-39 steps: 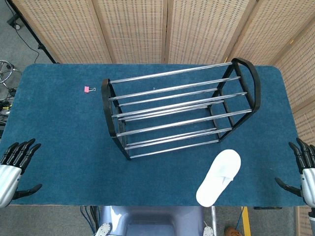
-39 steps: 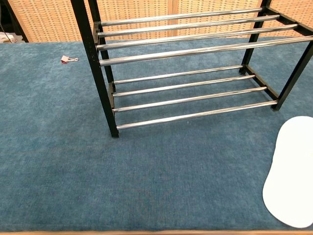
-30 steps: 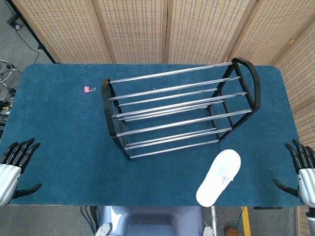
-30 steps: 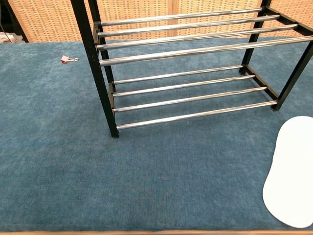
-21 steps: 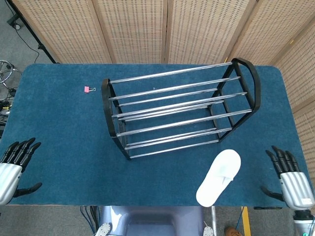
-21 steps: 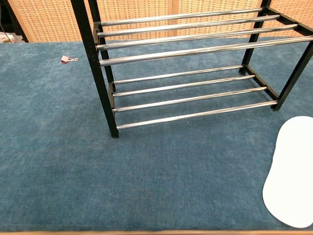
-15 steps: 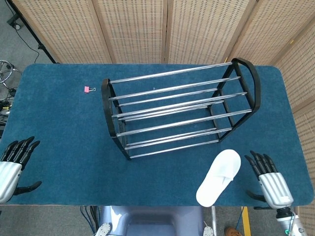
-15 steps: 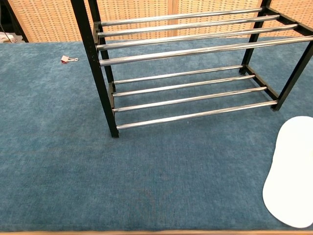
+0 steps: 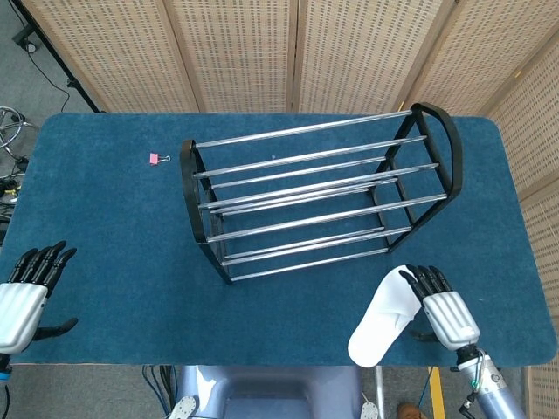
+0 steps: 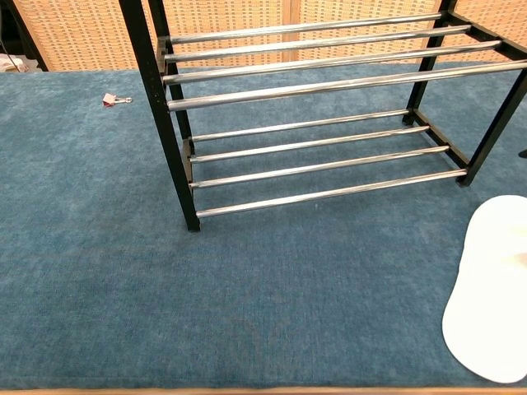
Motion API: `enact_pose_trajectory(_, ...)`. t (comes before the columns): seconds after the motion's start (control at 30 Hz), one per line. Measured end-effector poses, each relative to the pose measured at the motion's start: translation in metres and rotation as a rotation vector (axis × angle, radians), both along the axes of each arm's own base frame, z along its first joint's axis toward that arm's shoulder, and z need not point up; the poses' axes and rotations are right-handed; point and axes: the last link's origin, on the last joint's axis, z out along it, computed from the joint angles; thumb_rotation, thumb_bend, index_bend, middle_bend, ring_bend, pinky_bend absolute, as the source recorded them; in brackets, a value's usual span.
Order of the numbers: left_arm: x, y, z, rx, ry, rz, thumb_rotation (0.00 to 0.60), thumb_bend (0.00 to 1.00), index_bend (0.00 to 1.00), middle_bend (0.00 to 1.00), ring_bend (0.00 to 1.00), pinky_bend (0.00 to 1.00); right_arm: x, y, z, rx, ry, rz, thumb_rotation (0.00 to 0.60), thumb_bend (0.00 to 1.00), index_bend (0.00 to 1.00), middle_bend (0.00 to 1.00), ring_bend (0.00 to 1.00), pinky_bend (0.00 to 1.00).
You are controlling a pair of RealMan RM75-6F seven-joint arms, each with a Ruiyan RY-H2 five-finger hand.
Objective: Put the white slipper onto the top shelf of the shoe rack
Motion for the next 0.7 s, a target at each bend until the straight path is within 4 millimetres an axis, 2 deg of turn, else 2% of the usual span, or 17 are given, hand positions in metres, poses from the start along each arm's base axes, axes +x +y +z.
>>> enact_pose_trajectory(0.5,0.001,0.0,-0.002,0.003,0.004,0.003,0.6,0.0,0.0,0.0,0.0,0.0,-0.003,-0.009,-0.02,-0.016,0.013,-0.051,0.6,0.0,0.15,0.09,0.0,0.0)
enact_pose_trajectory(0.7,0.0,0.0,-0.002,0.004,0.006,0.006,0.6,0.0,0.0,0.0,0.0,0.0,0.001,-0.01,-0.023,-0.018,-0.002,-0.066,0.6,0.0,0.14,0.09,0.0,0.0)
